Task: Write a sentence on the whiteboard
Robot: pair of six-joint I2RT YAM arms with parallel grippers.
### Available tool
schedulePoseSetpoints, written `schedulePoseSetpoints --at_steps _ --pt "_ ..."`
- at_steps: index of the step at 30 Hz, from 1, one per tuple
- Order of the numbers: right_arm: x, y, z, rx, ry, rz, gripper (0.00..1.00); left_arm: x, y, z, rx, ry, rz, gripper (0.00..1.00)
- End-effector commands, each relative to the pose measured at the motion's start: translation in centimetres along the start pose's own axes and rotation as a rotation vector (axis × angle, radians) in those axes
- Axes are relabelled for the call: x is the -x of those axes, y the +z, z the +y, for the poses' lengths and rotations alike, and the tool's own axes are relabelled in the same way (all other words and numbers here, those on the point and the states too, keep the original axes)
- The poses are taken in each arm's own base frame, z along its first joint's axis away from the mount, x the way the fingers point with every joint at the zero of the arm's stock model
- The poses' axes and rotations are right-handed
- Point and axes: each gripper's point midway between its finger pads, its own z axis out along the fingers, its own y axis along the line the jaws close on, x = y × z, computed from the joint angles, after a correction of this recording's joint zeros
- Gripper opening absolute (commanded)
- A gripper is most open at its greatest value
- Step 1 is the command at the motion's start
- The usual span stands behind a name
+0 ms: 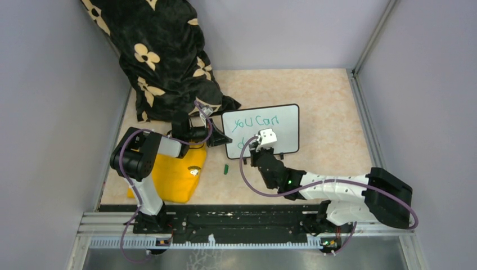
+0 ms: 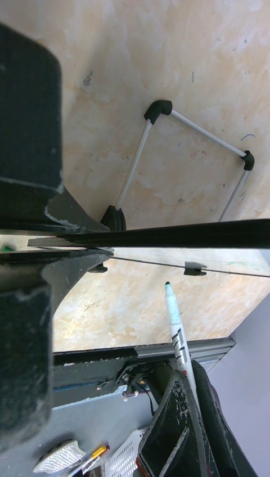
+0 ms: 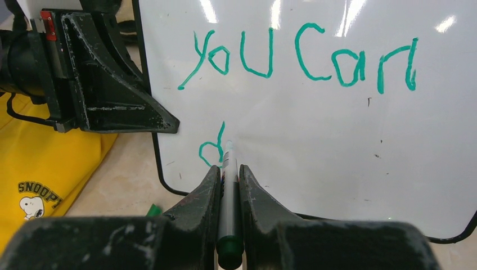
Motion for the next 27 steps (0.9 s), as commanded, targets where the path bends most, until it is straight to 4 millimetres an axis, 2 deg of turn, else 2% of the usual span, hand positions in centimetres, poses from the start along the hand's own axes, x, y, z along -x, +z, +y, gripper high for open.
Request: schedulePoseSetpoints --at_steps 1,18,27 --pt "1.8 0.1 0.2 0.011 0.031 -0.052 0.00 -1.3 0.5 1.2 0.053 0.016 0.028 0.00" --pt "0.5 1.2 0.5 -0.008 0.040 -0.023 0.00 -1.3 0.5 1.2 0.054 0.015 0.029 0.00" --pt "-1.0 1.3 0.4 -0.009 0.032 0.012 0.00 -1.4 0.5 1.3 0.055 0.014 0.031 0.00"
